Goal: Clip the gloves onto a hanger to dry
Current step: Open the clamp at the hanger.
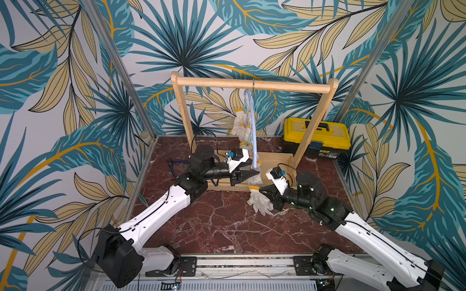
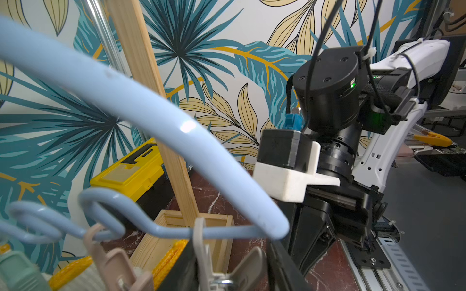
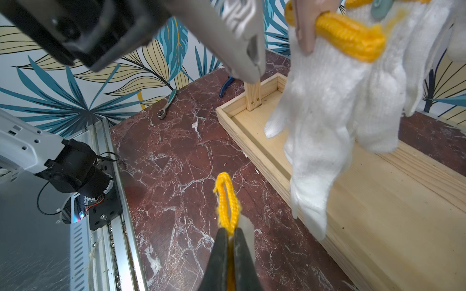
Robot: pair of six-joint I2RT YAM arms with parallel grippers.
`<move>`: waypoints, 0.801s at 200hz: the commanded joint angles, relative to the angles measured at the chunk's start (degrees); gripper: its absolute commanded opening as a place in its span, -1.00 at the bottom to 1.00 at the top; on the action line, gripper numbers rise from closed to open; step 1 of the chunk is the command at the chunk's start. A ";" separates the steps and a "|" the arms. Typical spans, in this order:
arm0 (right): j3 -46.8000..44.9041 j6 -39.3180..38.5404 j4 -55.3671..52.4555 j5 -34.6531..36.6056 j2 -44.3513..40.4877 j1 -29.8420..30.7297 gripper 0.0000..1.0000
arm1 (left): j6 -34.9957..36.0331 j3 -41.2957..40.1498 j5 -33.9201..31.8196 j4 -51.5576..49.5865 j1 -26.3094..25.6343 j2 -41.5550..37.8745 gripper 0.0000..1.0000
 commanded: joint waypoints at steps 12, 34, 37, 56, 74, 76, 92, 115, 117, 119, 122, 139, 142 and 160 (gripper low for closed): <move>-0.56 0.34 1.10 -1.10 -0.85 -0.32 -1.00 | -0.20 2.94 -0.34 0.01 -0.24 0.12 -0.28; -0.65 0.39 1.32 -1.19 -0.83 -0.40 -1.00 | -0.77 3.06 -0.46 0.03 -0.24 0.07 -0.29; -0.65 0.40 1.36 -1.19 -0.87 -0.48 -1.00 | -0.81 3.03 -0.45 -0.01 -0.23 0.09 -0.30; -0.65 0.38 1.76 -1.46 -0.88 -0.61 -1.00 | -1.14 3.14 -0.58 0.01 -0.24 0.09 -0.38; -0.57 0.18 2.21 -1.76 -0.68 -0.75 -1.00 | -1.51 3.28 -0.52 0.00 -0.24 0.08 -0.41; -0.57 0.10 2.27 -1.80 -0.63 -0.75 -1.00 | -1.59 3.29 -0.53 0.06 -0.24 0.09 -0.41; -0.22 -0.14 2.49 -2.02 -0.18 -0.93 -1.00 | -1.93 3.44 -0.58 0.01 -0.24 0.10 -0.44; 0.11 -0.66 3.52 -2.48 0.70 -1.56 -1.00 | -2.53 3.81 -0.38 -0.01 -0.24 0.14 -0.61; 0.13 -0.77 3.54 -2.57 0.75 -1.59 -1.00 | -2.56 3.88 -0.34 -0.01 -0.24 0.15 -0.63; 0.20 -0.73 3.55 -2.73 0.83 -1.62 -1.00 | -2.64 3.90 -0.35 0.05 -0.24 0.17 -0.65; 0.30 -0.85 3.53 -2.77 0.95 -1.70 -1.00 | -2.66 3.93 -0.30 -0.01 -0.24 0.18 -0.68; 0.78 -1.24 6.13 -3.66 1.91 -2.50 -1.00 | -2.97 4.17 -0.14 0.06 -0.24 0.22 -0.81; 0.90 -1.32 6.37 -3.90 2.12 -2.57 -1.00 | -3.01 4.25 -0.10 0.05 -0.24 0.26 -0.82; 1.81 -1.83 7.77 -5.53 3.49 -3.42 -1.00 | -3.27 4.40 -0.10 0.04 -0.24 0.36 -0.90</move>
